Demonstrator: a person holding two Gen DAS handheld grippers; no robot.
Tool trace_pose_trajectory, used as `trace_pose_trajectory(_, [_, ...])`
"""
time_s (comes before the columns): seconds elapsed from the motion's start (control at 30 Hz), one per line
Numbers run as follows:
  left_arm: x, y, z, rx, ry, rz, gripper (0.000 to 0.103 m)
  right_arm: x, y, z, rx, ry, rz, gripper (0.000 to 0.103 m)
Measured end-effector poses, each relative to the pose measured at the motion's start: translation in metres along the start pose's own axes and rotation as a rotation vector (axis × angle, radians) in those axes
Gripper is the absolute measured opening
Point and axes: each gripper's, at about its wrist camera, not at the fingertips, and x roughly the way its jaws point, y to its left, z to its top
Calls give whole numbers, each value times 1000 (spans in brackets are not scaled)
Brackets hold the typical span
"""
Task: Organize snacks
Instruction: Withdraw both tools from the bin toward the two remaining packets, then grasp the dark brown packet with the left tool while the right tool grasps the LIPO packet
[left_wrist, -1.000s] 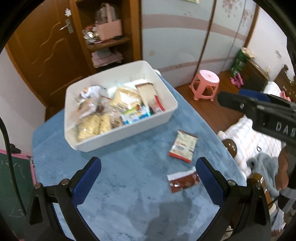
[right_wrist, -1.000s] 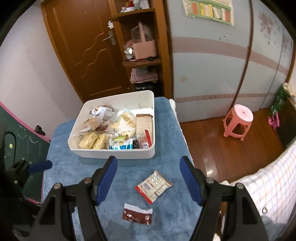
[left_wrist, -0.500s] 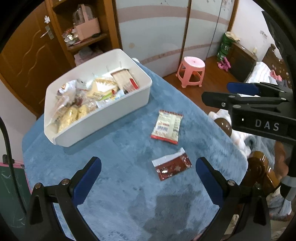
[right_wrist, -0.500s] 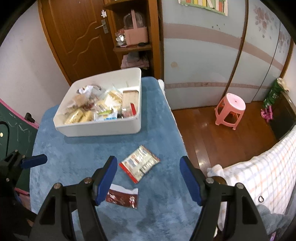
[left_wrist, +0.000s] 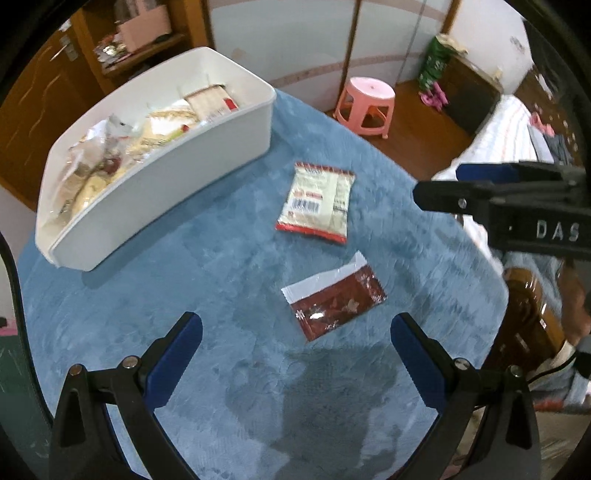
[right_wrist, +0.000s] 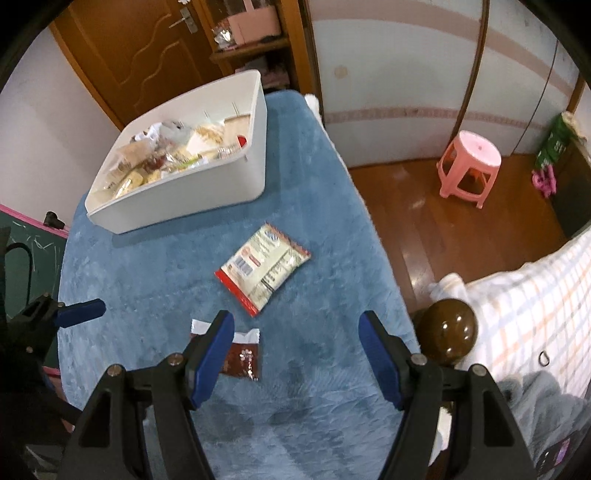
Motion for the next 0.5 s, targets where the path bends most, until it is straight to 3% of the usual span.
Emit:
trace_pose_trajectory(0.33, [44, -22, 3, 119, 43, 21, 101, 29, -20, -11, 70, 72, 14, 71])
trace_pose_trajectory(0.5, [63, -39, 3, 227, 53, 39, 101, 37, -29, -12, 92, 90, 12, 71])
